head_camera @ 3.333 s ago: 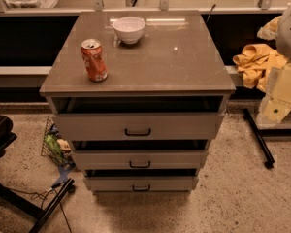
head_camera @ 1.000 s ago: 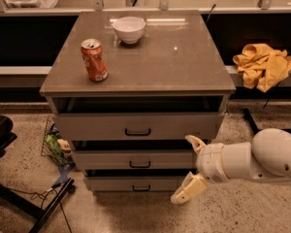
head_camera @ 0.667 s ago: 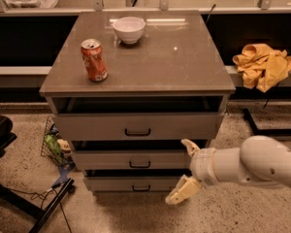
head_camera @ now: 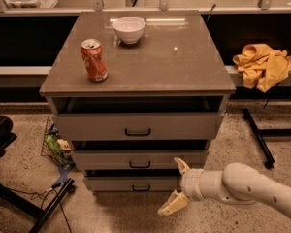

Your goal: Open bottom drawer

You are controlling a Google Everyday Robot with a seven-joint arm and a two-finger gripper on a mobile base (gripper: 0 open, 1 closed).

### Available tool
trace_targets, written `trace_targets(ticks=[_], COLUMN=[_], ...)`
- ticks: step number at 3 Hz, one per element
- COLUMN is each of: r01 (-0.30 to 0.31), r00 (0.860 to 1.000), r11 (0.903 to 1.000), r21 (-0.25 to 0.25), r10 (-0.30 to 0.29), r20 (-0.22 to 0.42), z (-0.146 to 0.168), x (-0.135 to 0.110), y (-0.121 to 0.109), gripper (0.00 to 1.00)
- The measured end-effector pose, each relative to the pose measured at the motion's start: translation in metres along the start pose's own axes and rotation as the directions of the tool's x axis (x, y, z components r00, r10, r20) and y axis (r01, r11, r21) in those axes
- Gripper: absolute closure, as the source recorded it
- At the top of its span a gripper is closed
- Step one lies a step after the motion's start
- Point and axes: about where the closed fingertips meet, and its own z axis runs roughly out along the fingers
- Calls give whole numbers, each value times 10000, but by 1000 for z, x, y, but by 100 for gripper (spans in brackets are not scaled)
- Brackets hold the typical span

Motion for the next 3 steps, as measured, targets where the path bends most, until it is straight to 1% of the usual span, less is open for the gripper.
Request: trace_targets(ticks=[1, 2, 3], r01=[4, -289, -444], r00=[10000, 9969, 9891], r11=[10000, 9995, 9979], r21=[-10, 140, 479], r10=[-4, 298, 506], r20=[-91, -725, -1383], z=[2, 9, 21], x=[1, 38, 95], y=[1, -1, -7], gripper=[0, 0, 0])
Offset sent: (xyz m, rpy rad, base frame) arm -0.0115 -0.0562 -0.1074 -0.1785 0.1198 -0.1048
